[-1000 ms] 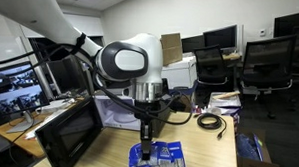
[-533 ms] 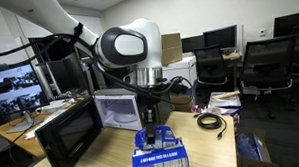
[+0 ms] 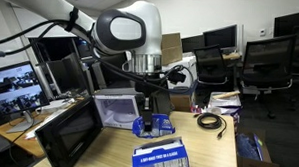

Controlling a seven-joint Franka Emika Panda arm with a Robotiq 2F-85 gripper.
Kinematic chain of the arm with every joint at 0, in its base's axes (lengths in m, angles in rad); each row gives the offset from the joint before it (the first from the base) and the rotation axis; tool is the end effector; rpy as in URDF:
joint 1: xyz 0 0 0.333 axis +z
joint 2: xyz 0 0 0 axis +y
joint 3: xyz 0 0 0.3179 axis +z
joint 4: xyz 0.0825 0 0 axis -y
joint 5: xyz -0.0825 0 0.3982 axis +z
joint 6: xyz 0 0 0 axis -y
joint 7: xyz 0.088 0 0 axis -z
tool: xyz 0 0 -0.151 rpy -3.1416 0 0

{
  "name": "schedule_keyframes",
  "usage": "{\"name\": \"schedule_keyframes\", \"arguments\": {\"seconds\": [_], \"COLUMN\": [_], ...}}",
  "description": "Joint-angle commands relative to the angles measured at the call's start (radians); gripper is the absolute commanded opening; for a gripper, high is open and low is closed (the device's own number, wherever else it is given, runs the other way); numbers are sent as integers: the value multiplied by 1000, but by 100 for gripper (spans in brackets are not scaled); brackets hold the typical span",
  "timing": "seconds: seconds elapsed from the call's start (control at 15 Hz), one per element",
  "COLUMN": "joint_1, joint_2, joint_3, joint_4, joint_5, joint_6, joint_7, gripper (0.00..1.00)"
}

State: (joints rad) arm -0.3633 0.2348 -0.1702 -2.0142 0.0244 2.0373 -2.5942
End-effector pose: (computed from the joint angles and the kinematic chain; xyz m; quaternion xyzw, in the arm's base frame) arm 0.4926 -0.2879 0.2731 -0.5172 -0.8495 0.0103 0.1038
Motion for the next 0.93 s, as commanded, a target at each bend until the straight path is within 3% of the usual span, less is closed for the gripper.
{"name": "schedule_keyframes", "arguments": {"seconds": [0.0, 0.4, 0.87], "joint_1": [3, 8, 23], "joint_2": [3, 16, 20], "joint_3": [-15, -28, -40], "joint_4": [2, 3, 21], "joint_5": [40, 15, -105], "joint_6": [-10, -16, -66], "joint_7": [0, 19, 106], "gripper": [3, 3, 3]}}
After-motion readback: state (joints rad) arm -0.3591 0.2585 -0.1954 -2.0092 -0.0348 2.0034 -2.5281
